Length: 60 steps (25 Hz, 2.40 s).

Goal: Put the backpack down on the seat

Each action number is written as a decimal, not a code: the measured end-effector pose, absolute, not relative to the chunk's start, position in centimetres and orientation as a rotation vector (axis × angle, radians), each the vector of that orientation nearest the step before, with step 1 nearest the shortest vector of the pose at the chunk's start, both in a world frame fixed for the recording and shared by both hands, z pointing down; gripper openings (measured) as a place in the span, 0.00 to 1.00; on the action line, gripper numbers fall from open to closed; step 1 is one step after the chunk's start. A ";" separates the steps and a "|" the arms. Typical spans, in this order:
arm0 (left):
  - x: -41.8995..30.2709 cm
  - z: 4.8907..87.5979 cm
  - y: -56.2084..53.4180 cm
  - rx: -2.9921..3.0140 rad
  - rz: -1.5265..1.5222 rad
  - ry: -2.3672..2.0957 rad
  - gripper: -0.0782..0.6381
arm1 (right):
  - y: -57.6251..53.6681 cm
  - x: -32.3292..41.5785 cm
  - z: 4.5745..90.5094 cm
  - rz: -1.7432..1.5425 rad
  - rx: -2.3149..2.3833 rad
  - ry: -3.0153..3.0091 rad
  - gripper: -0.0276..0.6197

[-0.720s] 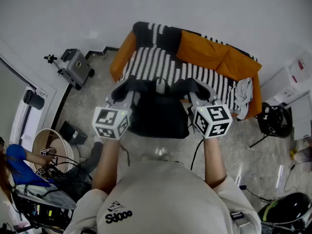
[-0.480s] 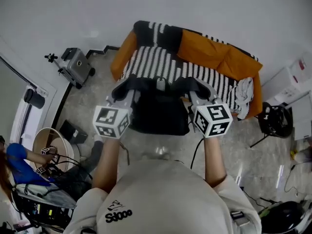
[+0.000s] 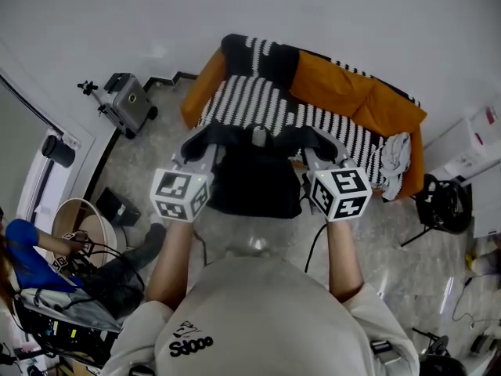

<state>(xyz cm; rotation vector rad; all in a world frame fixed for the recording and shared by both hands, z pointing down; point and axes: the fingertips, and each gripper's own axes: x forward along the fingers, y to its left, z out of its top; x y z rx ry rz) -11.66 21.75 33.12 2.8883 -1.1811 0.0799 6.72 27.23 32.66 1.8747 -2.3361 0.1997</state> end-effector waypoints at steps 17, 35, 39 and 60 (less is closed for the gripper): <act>-8.3 35.6 22.7 2.771 0.136 -1.318 0.18 | 26.1 10.5 34.7 0.251 1.720 -2.393 0.09; -7.0 36.5 15.3 2.784 0.136 -1.318 0.18 | 19.0 12.0 36.2 0.301 1.749 -2.391 0.09; -6.6 37.0 11.7 2.788 0.152 -1.303 0.18 | 15.5 12.2 36.6 0.306 1.743 -2.395 0.09; -5.4 36.7 -7.2 2.769 0.155 -1.277 0.18 | -2.9 12.8 36.3 0.287 1.743 -2.372 0.09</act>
